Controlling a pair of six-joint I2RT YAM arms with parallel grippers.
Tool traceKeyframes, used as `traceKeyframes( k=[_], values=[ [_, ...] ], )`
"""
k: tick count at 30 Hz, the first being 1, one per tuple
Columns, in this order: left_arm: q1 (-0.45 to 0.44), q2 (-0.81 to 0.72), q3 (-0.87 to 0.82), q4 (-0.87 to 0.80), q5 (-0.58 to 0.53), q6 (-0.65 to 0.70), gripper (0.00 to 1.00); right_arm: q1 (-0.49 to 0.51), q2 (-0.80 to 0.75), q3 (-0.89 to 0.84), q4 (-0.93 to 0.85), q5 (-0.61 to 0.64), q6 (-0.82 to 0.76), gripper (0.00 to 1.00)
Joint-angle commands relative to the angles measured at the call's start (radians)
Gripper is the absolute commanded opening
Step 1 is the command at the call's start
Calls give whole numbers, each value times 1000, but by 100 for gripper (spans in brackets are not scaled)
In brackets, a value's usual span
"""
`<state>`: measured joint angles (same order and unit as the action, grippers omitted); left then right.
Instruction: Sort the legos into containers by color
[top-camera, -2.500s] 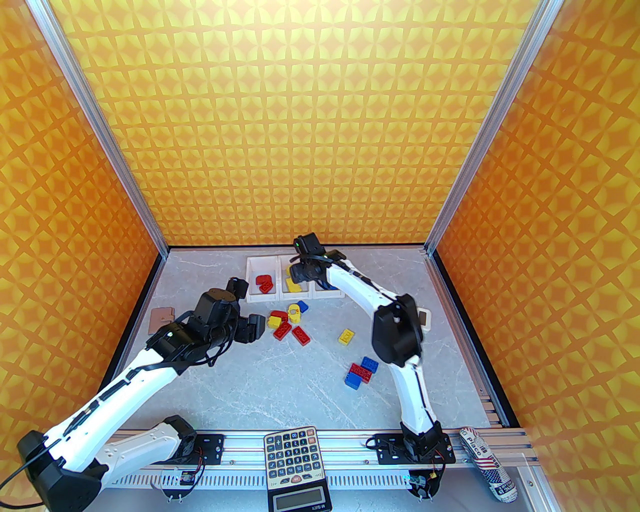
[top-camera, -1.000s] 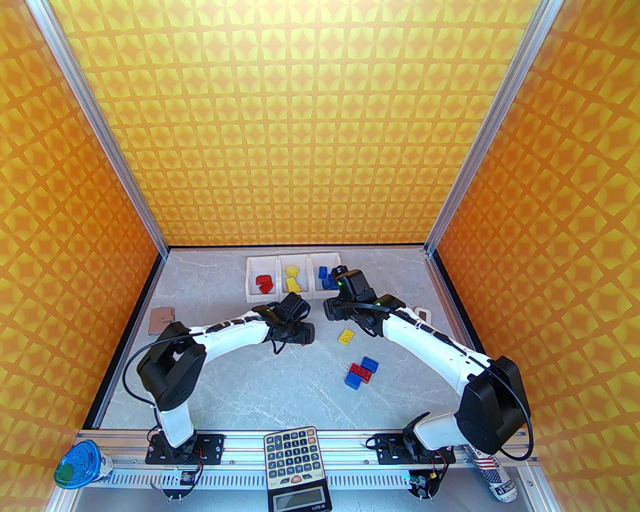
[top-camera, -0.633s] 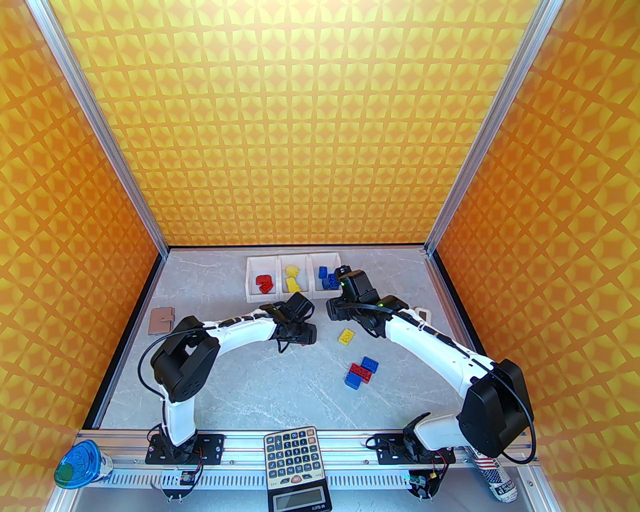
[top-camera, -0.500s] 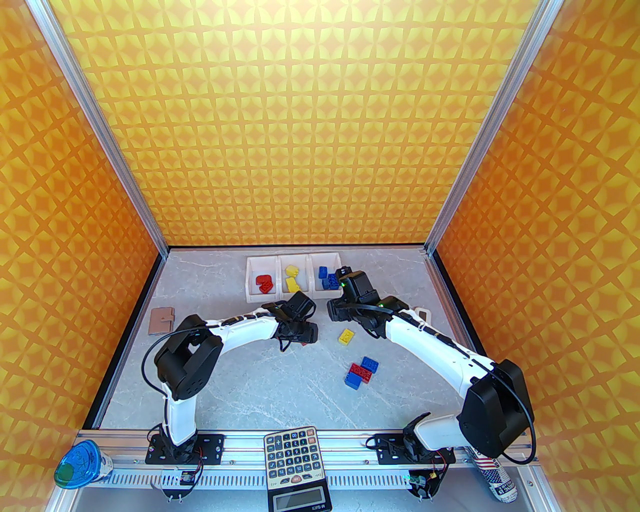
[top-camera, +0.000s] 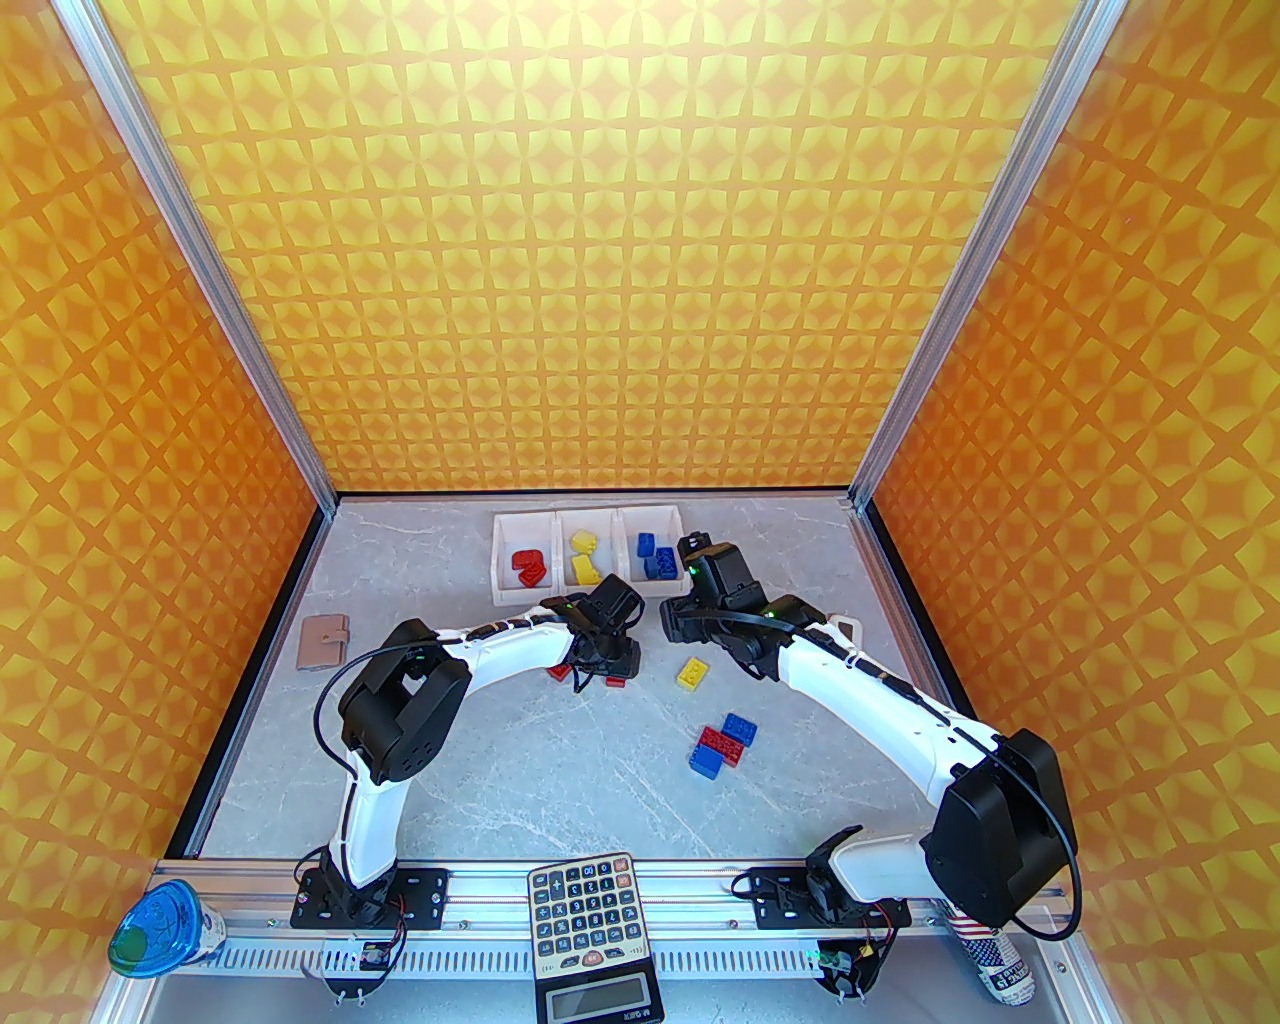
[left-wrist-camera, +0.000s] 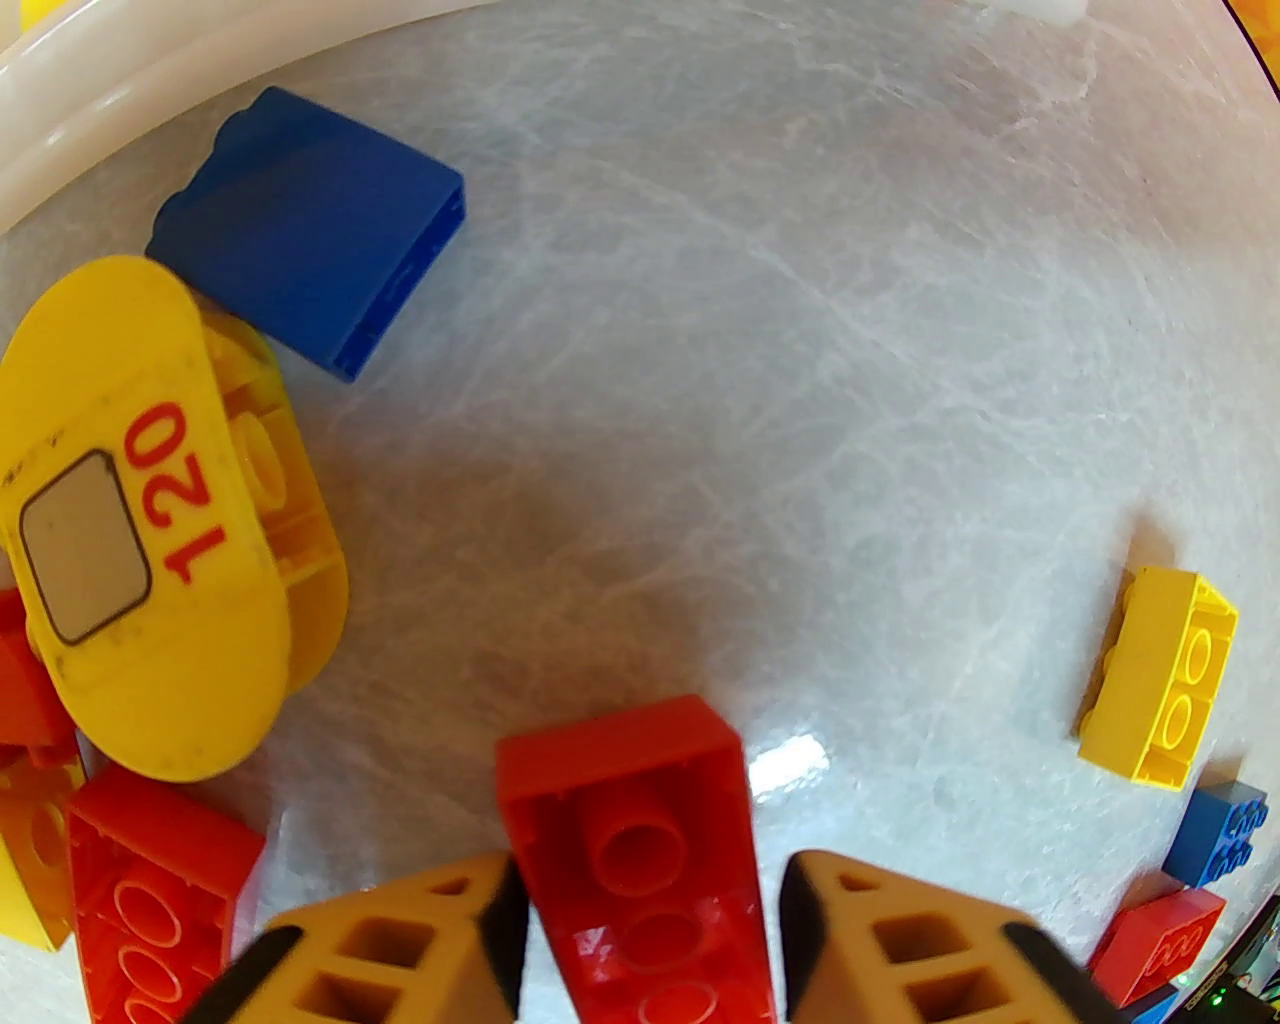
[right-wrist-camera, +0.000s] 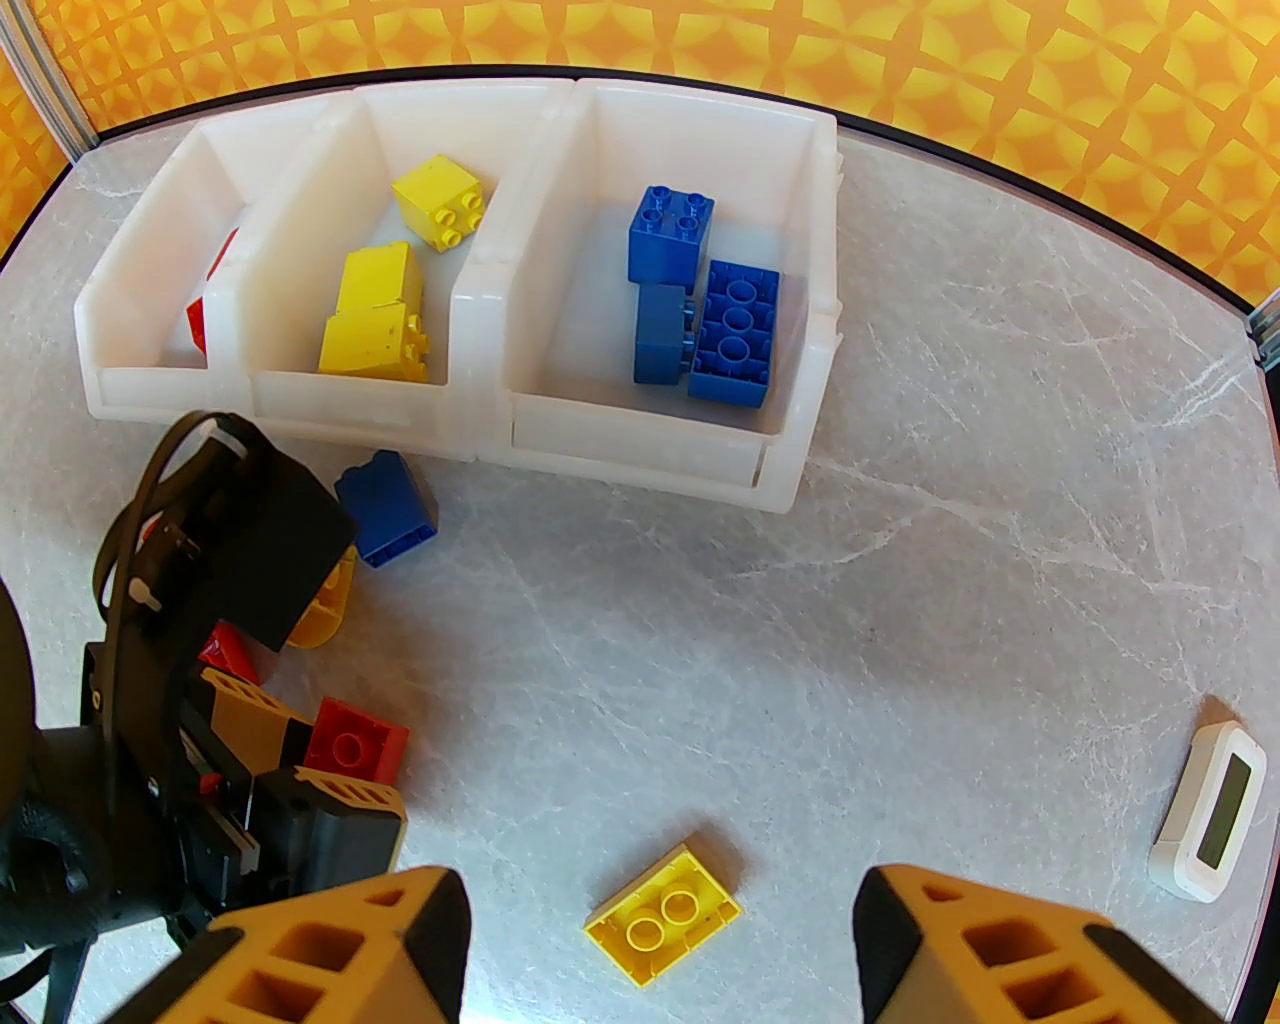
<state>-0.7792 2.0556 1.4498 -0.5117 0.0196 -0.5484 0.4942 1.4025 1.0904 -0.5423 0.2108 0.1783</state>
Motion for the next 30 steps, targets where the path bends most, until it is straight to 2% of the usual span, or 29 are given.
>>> traceKeyframes(
  k=[1,6,14,23,30],
  values=[
    [-3,11,26,-30,19,22,40,-8,-27,-15,-3,23,0,68],
    [-2,-7,27,-34,19,41,33,-8,-35,-17,-4,20,6,68],
    [19,-85,68,-78,-9,100,31,-8,-71,-27,-15,29,6,68],
    [113,-144,142,-113,-24,164,31,-8,-109,-44,-32,35,10,69],
    [245,-158,206,-123,-40,212,31,-8,-137,-58,-41,33,15,69]
  ],
)
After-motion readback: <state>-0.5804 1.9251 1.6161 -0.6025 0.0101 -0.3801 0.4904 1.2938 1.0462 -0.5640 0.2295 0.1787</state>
